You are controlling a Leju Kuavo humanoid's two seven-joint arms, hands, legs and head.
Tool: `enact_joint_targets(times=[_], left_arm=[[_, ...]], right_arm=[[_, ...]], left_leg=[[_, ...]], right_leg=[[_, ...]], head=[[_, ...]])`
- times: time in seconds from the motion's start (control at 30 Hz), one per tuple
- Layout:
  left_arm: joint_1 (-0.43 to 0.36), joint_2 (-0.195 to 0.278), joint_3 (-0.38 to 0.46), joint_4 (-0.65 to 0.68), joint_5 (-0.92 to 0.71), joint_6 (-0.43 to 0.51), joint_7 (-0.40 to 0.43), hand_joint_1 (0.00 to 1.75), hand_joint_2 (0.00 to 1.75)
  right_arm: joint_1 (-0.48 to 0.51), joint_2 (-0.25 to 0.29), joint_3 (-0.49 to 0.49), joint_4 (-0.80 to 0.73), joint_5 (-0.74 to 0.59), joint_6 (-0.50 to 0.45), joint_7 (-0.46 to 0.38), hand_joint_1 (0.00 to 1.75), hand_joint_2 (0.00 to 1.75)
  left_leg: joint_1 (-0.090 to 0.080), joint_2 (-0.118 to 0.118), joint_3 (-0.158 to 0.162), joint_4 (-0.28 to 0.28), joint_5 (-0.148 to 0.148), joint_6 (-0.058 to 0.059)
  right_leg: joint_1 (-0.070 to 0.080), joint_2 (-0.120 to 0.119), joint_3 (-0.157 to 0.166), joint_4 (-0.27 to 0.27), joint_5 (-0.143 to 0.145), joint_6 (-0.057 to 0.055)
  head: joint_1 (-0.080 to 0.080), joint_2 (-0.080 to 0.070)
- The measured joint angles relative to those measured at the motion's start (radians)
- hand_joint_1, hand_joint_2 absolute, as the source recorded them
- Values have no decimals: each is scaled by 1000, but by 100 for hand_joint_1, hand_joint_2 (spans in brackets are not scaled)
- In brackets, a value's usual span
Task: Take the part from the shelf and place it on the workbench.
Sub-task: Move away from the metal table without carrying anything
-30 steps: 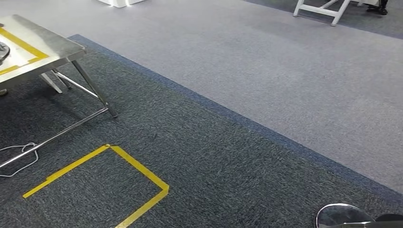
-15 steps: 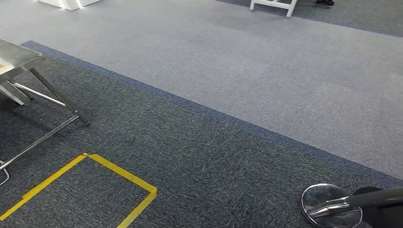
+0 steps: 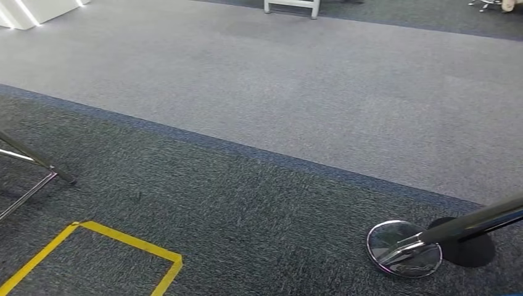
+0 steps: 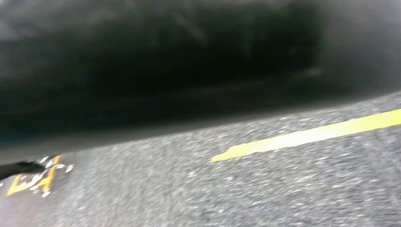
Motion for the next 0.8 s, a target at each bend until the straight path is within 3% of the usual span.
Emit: enact_joint_targets(times=[0.07, 0.1, 0.13, 0.2, 0.27, 0.33, 0.37, 0.43, 0.5, 0.57, 0.63, 0.7, 0.77, 0.8], left_arm=[[-2, 0, 3, 1, 1, -1, -2, 0, 0], [-4, -1, 4, 1, 2, -2, -2, 0, 0], [-5, -2, 6, 1, 2, -2, -2, 0, 0], [-5, -2, 9, 1, 2, -2, -2, 0, 0], [-3, -2, 12, 1, 2, -2, -2, 0, 0], [-1, -2, 14, 2, 2, -6, -2, 0, 0], [-2, -2, 14, 2, 1, -8, -1, 0, 0], [-4, -1, 14, 2, 0, -11, 2, 0, 0], [-5, 0, 15, 2, -1, -13, 3, 0, 0], [-6, 1, 15, 2, -1, -14, 4, 0, 0], [-9, 2, 15, 2, -1, -15, 4, 0, 0], [-10, 2, 15, 2, -1, -15, 4, 0, 0], [-7, 3, 16, 2, -1, -15, 4, 0, 0], [-6, 3, 16, 2, -1, -15, 4, 0, 0]], right_arm=[[-7, 0, -8, 8, 10, 3, -6, 0, 0], [-8, 0, -12, 11, 13, 3, -6, 0, 0], [-6, 0, -15, 14, 14, 4, -7, 0, 0], [-8, 0, -21, 18, 18, 5, -10, 0, 0], [-16, 0, -28, 23, 22, 8, -17, 0, 0], [-22, 0, -35, 29, 25, 9, -22, 0, 0], [-23, 0, -38, 33, 26, 10, -24, 0, 0], [-22, 0, -45, 39, 30, 10, -28, 0, 0], [-25, 0, -50, 42, 32, 10, -32, 0, 0], [-29, 0, -54, 46, 33, 11, -35, 0, 0], [-29, 0, -59, 49, 33, 12, -36, 0, 0], [-28, 0, -62, 52, 34, 12, -36, 0, 0], [-31, 0, -65, 53, 34, 12, -36, 0, 0], [-32, 0, -65, 54, 34, 12, -36, 0, 0]], left_leg=[[-2, -17, 13, -37, 1, 5], [-3, -8, 15, -42, 1, 8], [-3, 3, 17, -47, 4, 13], [-2, 29, 19, -57, 9, 25], [-4, 59, 17, -59, 10, 32], [-7, 90, 16, -59, 8, 33], [-7, 104, 16, -58, 7, 32], [-7, 127, 20, -58, 4, 28], [-12, 146, 25, -56, -1, 19], [-15, 162, 32, -55, -6, 8], [-11, 169, 38, -54, -10, -5], [-6, 130, 27, -17, -44, -16], [-4, 80, -22, 97, -111, -21], [-3, 71, -53, 164, -139, -21]], right_leg=[[-2, 20, -12, 2, 2, 12], [-5, 30, -17, 1, 4, 20], [-7, 26, -21, 4, 3, 25], [-6, -19, -47, 51, -30, 33], [-7, -71, -106, 170, -98, 39], [-9, -86, -153, 270, -137, 46], [-10, -90, -152, 272, -129, 48], [-11, -111, -89, 165, -71, 48], [-8, -154, -17, 38, -26, 39], [-4, -168, 2, 0, -19, 27], [-4, -146, 1, -3, -14, 16], [-7, -125, 6, -8, -7, 3], [-8, -103, 7, -9, -2, -4], [-7, -89, 6, -8, -1, -6]], head=[[1, 0], [1, 0], [1, 0], [6, 0], [10, 0], [10, 0], [10, 0], [10, 0], [9, 0], [5, 0], [4, 0], [1, 0], [-1, 0], [-1, 0]])
